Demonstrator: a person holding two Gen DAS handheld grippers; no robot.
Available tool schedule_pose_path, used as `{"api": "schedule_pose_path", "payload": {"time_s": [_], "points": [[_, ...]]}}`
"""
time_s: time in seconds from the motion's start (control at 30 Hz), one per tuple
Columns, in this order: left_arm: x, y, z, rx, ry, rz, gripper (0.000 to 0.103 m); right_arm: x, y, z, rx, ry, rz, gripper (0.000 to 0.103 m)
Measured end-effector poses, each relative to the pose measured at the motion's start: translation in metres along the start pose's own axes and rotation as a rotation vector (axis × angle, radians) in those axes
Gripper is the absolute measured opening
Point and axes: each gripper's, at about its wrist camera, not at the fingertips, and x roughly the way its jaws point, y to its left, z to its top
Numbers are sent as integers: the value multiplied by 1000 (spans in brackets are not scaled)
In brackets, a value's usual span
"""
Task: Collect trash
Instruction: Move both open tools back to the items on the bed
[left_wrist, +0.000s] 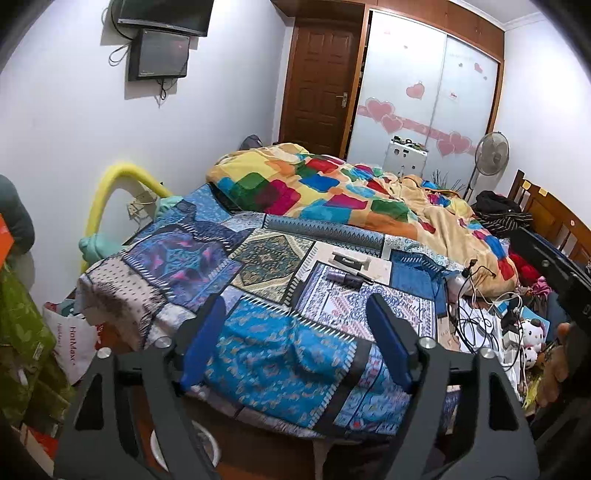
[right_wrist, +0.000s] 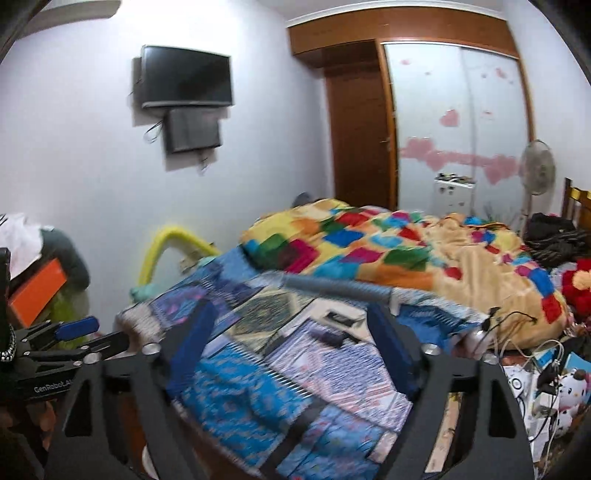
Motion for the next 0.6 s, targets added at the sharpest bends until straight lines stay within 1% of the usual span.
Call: {"api": "schedule_pose_path", "payload": {"time_s": [0.13, 0.23, 0.4, 0.6], "points": [[36, -14, 9, 17, 25, -15, 80, 14, -25, 1, 3, 7, -65, 83], [67, -26, 15, 34, 54, -28, 80, 25, -41, -3, 12, 24, -96, 84], [122, -45, 22, 50, 99, -46, 80, 54, -67, -15, 1, 75, -145, 83], [201, -63, 24, 27, 149, -55, 80, 96, -95, -32, -12, 145, -181, 84]]}}
